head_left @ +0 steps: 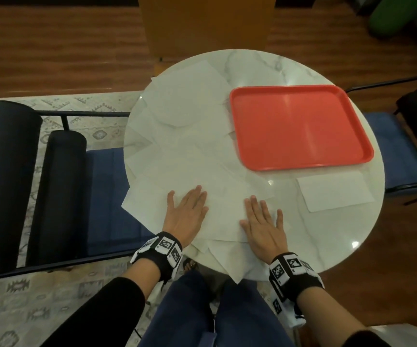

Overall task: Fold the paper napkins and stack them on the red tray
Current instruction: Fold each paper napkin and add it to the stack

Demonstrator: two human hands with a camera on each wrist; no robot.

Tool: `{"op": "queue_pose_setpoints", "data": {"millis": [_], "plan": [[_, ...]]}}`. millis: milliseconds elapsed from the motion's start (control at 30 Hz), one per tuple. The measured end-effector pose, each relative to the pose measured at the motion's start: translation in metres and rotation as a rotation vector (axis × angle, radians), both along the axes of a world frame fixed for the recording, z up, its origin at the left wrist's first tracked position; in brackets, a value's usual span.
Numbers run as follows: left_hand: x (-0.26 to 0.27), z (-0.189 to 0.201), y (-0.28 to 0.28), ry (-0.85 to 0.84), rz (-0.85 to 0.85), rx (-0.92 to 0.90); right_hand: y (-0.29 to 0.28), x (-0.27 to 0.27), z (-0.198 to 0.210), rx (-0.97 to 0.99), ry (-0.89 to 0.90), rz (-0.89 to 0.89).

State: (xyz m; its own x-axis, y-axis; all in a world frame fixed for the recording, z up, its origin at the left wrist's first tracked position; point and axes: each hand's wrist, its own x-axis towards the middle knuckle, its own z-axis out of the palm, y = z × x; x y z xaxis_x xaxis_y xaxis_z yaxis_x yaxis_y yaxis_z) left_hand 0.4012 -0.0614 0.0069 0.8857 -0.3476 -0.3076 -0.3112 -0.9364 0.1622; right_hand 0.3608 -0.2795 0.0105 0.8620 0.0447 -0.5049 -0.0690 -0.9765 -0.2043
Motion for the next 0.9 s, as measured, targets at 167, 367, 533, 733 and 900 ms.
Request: {"op": "queue_pose_setpoints", "data": {"millis": [167,367,533,733,900], "plan": [[0.005,0.009,-0.027,-0.011,-0.154,-0.086,0.005,0.000,0.001,0.005,-0.009,-0.028],[-0.005,-0.008,-0.008,0.104,-0.167,0.011,0.003,0.002,0.002,-0.013,0.011,-0.008],[-0.007,-0.011,0.034,0.056,0.001,0.098,0.003,0.000,0.001,0.001,0.017,-0.015],[0.004,0.005,0.015,-0.111,0.177,0.070,0.003,0.000,-0.001,-0.007,0.025,-0.001],[0.031,0.020,0.011,-0.029,0.258,0.010,0.004,0.002,0.001,-0.026,0.025,0.015]]}}
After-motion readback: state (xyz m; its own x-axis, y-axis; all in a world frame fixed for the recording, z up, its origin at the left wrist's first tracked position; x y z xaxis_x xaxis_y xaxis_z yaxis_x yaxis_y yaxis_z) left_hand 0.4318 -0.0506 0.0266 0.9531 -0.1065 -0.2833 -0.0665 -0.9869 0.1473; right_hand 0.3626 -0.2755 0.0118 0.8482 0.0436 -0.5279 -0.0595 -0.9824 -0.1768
